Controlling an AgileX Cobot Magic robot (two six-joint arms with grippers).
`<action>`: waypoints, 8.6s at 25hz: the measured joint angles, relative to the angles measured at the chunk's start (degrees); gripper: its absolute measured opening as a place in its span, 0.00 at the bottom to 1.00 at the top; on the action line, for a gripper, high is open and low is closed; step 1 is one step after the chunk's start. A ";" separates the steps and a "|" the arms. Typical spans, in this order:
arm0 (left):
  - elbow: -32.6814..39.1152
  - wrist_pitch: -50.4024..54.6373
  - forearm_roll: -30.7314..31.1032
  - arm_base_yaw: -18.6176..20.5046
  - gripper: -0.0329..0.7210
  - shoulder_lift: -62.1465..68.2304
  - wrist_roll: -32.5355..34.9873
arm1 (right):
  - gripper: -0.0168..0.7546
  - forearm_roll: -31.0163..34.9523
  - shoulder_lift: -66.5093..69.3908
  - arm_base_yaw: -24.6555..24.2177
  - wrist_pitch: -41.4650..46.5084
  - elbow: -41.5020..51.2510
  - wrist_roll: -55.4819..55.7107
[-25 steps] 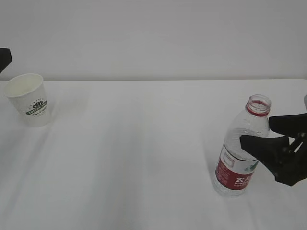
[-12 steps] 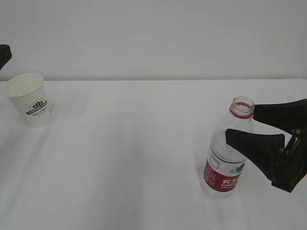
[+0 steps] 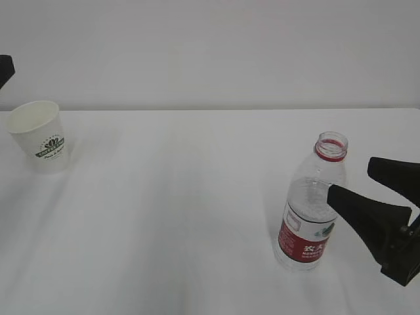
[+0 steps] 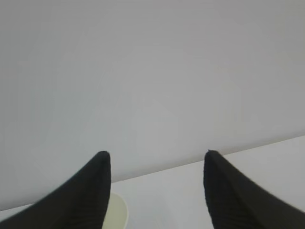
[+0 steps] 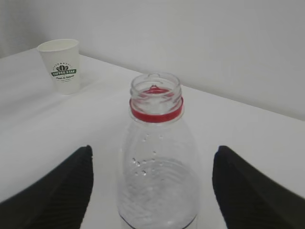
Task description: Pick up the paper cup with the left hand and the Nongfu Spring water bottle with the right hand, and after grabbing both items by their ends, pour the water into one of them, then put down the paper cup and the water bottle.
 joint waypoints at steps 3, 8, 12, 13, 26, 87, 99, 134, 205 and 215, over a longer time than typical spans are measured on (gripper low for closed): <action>0.00 -0.15 0.00 0.00 0.64 0.00 0.00 | 0.78 0.73 1.94 0.00 -0.55 0.02 -1.92; 0.00 -0.78 0.00 0.00 0.64 0.00 0.00 | 0.78 0.89 9.22 0.00 -6.44 0.02 -4.25; 0.00 -0.90 0.00 0.00 0.64 0.00 0.00 | 0.78 1.22 15.60 0.00 -13.46 0.02 -4.94; 0.00 -0.90 0.00 0.00 0.64 0.00 0.00 | 0.78 1.19 17.15 0.00 -14.76 0.02 -5.07; 0.00 -0.99 0.00 0.00 0.64 0.00 0.00 | 0.78 4.99 31.77 0.00 -21.77 0.02 -12.46; 4.43 -9.46 -2.64 0.00 0.71 12.21 0.00 | 0.88 2.26 41.00 0.00 -22.47 -0.66 -15.71; 4.43 -9.98 -5.25 0.00 0.85 16.76 0.00 | 0.89 2.03 43.52 0.00 -22.47 -5.46 -16.22; 4.43 -11.60 -7.90 0.00 0.83 17.71 0.00 | 0.72 -0.49 47.70 0.00 -22.52 -12.14 -16.47; 4.43 -25.13 -15.83 0.00 0.85 29.48 0.00 | 0.67 28.18 23.12 0.00 -0.60 -9.26 -22.62; 4.33 -33.93 -15.92 0.00 0.85 40.22 -0.13 | 0.67 27.47 23.12 0.00 -0.56 -9.26 -22.62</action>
